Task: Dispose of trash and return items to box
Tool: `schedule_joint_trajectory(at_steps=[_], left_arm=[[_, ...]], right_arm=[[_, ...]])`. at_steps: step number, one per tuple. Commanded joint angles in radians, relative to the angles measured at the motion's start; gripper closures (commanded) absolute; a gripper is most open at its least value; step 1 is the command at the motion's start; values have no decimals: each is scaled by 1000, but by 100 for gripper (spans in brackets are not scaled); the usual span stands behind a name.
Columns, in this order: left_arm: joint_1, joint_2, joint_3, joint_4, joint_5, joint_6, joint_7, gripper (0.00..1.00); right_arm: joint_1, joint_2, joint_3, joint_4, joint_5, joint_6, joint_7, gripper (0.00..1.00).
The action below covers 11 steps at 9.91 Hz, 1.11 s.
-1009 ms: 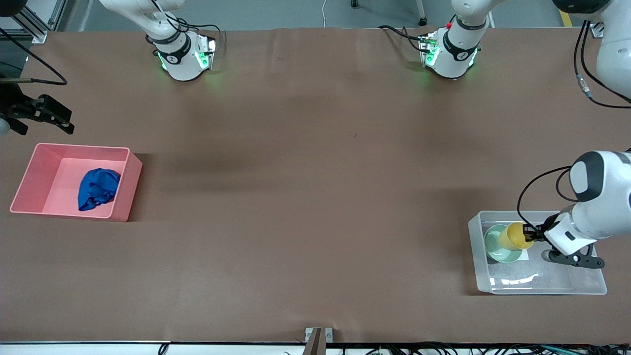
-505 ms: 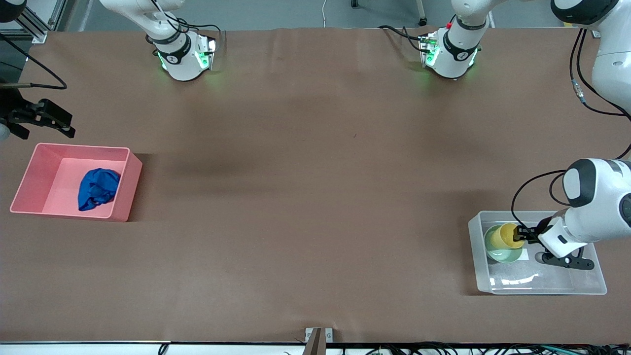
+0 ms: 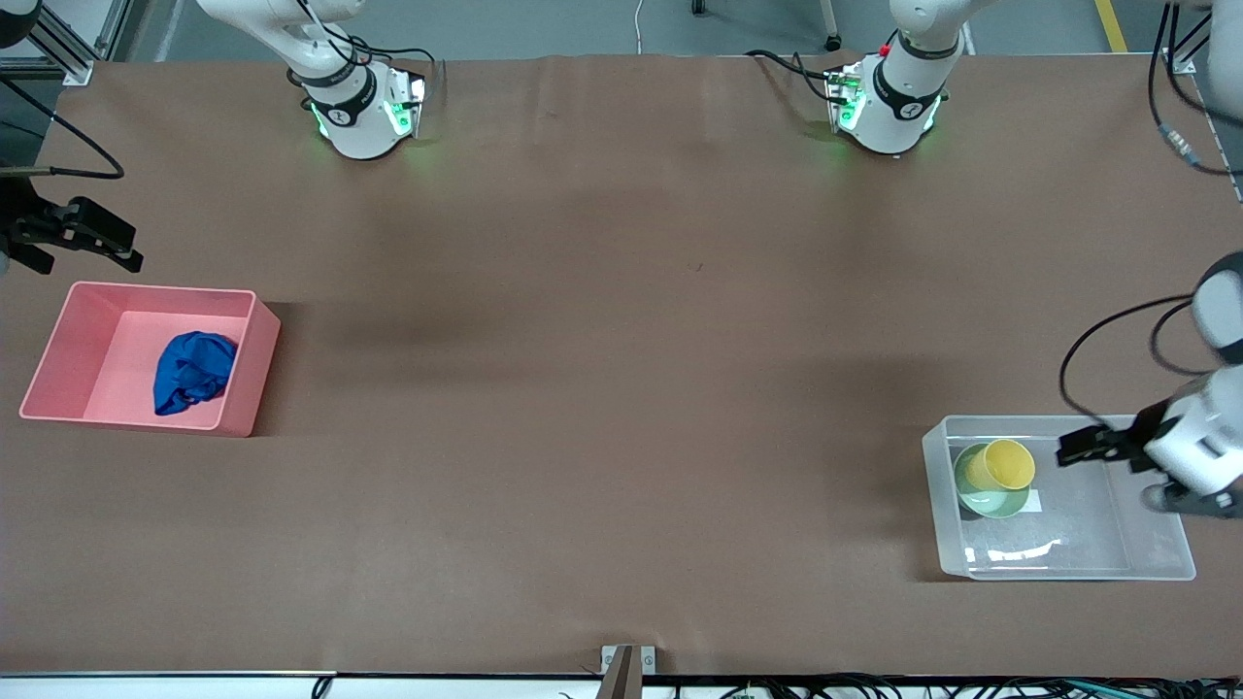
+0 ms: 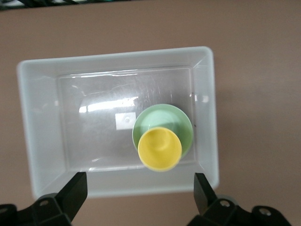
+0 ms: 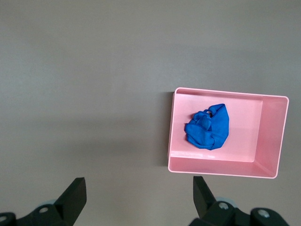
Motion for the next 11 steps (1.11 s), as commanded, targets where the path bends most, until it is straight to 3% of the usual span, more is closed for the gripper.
schedule_joint_trajectory(at_steps=[1, 5, 6, 7, 8, 9, 11], left_arm=[[10, -127, -56, -53, -22, -108, -69, 0], [10, -260, -143, -51, -38, -259, -99, 0], [-6, -302, -127, -54, -83, -270, -83, 0], [-78, -339, -45, -64, -114, -279, -83, 0], [-218, -368, 117, -62, -151, -323, -80, 0], [-318, -398, 231, -68, -194, -354, -68, 0], [-458, -452, 376, -125, -216, -359, -62, 0]], right_arm=[[-10, -1, 7, 9, 16, -14, -12, 0], [-11, -1, 7, 10, 16, -11, -12, 0], [-11, -1, 7, 10, 16, -9, -12, 0], [-11, -1, 7, 10, 16, -8, -12, 0], [-13, -1, 7, 12, 16, -11, -12, 0], [-13, -3, 7, 12, 16, -12, -12, 0], [-19, -3, 7, 15, 18, -12, -10, 0]])
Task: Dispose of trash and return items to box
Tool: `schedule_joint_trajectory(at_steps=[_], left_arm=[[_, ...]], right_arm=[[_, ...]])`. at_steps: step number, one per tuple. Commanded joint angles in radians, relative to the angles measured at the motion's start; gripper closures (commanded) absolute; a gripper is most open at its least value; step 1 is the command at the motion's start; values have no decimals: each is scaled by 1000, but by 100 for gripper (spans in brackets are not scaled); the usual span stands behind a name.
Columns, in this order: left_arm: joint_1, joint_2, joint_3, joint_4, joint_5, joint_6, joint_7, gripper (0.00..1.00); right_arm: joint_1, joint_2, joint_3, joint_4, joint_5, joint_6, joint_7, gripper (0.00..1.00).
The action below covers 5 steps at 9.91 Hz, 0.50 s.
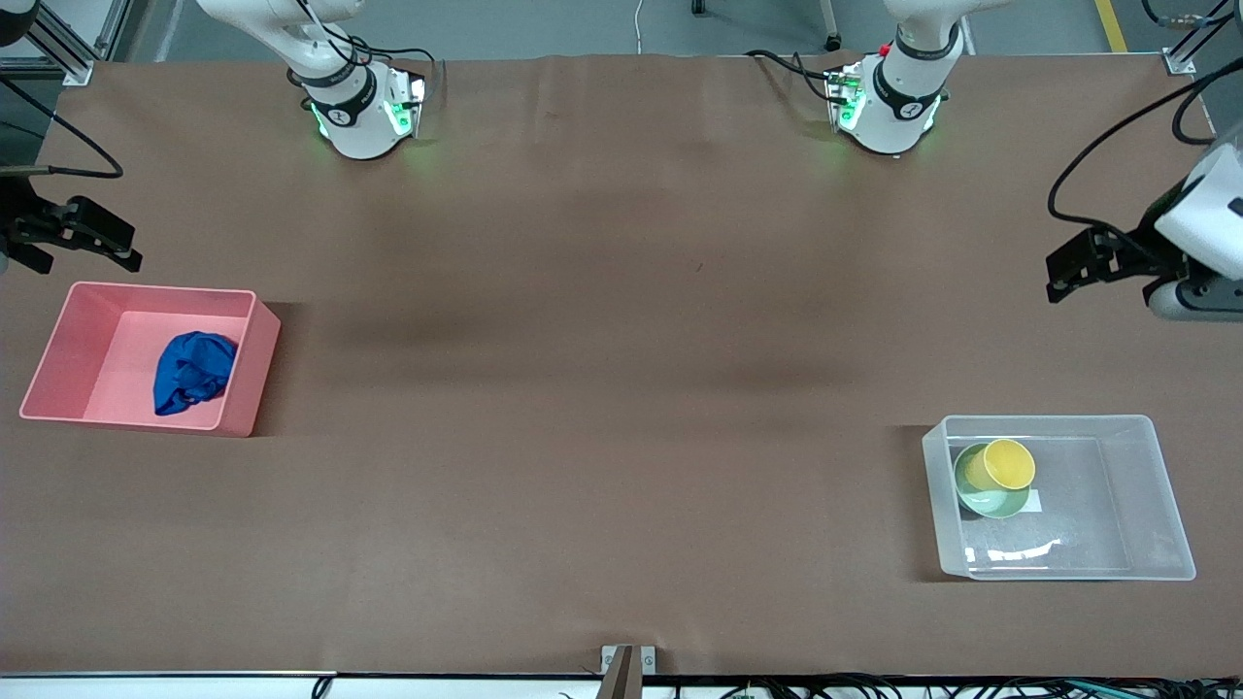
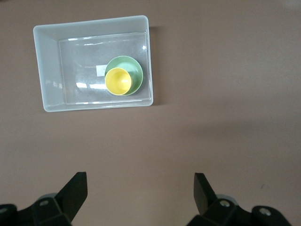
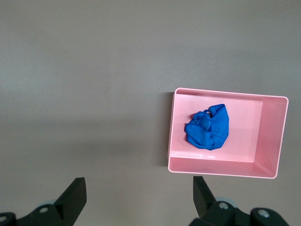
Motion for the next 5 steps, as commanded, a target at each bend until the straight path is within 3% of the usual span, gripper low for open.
schedule_joint_trajectory(at_steps=[1, 4, 5], left_arm=[[-134, -81, 164, -136, -46, 14, 17, 0], [-150, -200, 177, -285, -64, 43, 15, 0], [-150, -207, 177, -290, -61, 40, 21, 0]], right_arm=[[-18, -3, 5, 11, 35, -13, -8, 0], [-27, -3, 2, 11, 58, -17, -11, 0], [-26, -3, 2, 11, 57, -17, -11, 0]])
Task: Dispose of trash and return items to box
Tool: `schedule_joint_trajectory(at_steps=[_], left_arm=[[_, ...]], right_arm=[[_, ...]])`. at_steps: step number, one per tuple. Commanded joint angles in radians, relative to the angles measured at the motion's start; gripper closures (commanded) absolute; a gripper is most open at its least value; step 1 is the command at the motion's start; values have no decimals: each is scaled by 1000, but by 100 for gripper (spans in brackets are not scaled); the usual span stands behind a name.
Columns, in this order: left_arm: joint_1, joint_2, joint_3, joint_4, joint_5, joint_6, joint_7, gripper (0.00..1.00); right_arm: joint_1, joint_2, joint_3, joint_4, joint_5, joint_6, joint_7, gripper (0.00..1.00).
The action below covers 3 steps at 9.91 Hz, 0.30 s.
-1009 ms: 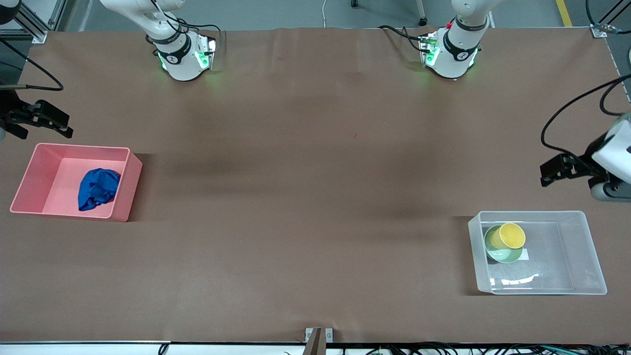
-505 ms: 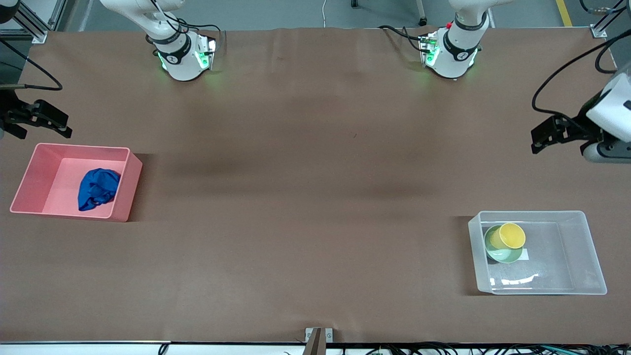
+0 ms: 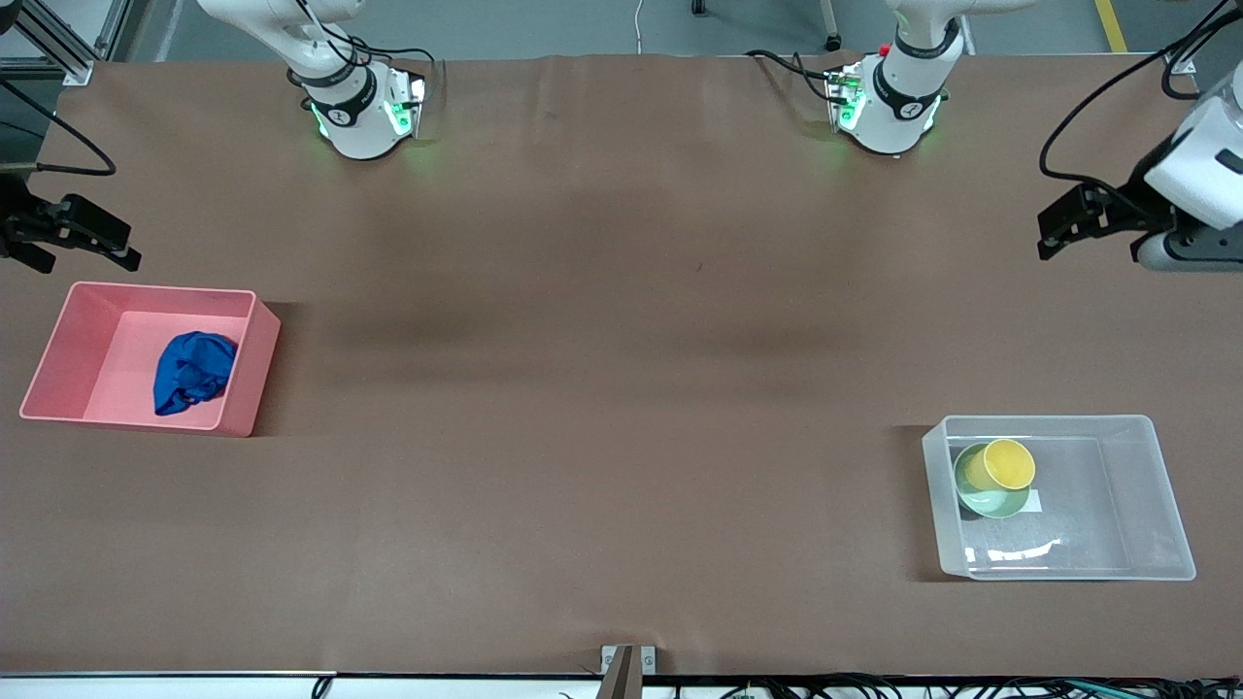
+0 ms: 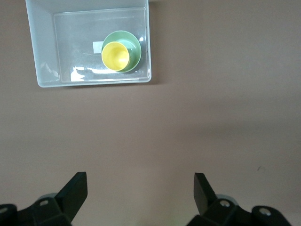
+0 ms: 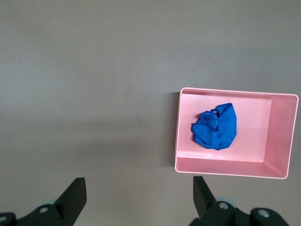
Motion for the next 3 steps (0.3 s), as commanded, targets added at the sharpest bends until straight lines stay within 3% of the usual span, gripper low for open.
schedule_joint_trajectory(at_steps=[1, 3], left_arm=[[-5, -50, 5, -90, -10, 26, 27, 0], [-5, -17, 7, -22, -8, 2, 24, 0]], right_arm=[[-14, -3, 8, 6, 11, -13, -11, 0], [-11, -3, 11, 6, 4, -11, -12, 0]])
